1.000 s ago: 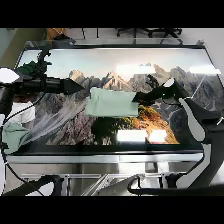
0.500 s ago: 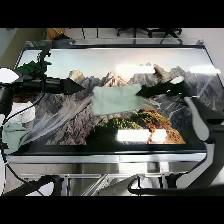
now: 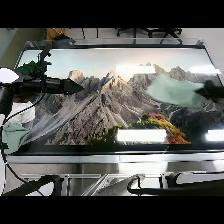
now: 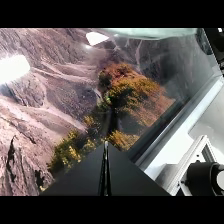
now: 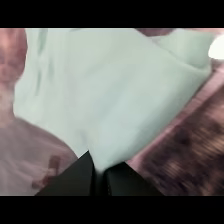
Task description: Fold the shirts.
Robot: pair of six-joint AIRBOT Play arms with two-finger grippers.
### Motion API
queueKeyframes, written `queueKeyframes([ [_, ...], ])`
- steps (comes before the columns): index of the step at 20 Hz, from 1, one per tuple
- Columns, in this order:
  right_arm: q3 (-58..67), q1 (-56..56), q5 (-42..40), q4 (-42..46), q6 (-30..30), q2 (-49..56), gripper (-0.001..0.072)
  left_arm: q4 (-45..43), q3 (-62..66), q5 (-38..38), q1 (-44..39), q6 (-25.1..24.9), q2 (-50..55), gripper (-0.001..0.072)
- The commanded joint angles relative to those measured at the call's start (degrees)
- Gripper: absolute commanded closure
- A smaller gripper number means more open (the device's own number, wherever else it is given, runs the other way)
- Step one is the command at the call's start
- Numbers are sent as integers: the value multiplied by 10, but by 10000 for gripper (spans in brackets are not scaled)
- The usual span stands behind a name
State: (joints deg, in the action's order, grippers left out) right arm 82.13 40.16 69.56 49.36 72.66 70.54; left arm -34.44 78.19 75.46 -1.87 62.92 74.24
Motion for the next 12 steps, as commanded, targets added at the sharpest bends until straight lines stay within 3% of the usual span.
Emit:
queueKeyframes([
  [1, -87, 107, 34, 82, 33, -84, 697, 0, 0, 0, 0, -17, 0, 695],
  [4, -232, 149, -6, 142, 71, -190, 697, 0, 0, -4, 0, -30, 0, 695],
  [7, -368, 167, -56, 132, 92, -271, 697, 0, 0, -5, 0, -35, 0, 695],
  [12, -408, 167, -48, 125, 88, -276, 696, 0, 0, -3, 0, -36, 0, 695],
])
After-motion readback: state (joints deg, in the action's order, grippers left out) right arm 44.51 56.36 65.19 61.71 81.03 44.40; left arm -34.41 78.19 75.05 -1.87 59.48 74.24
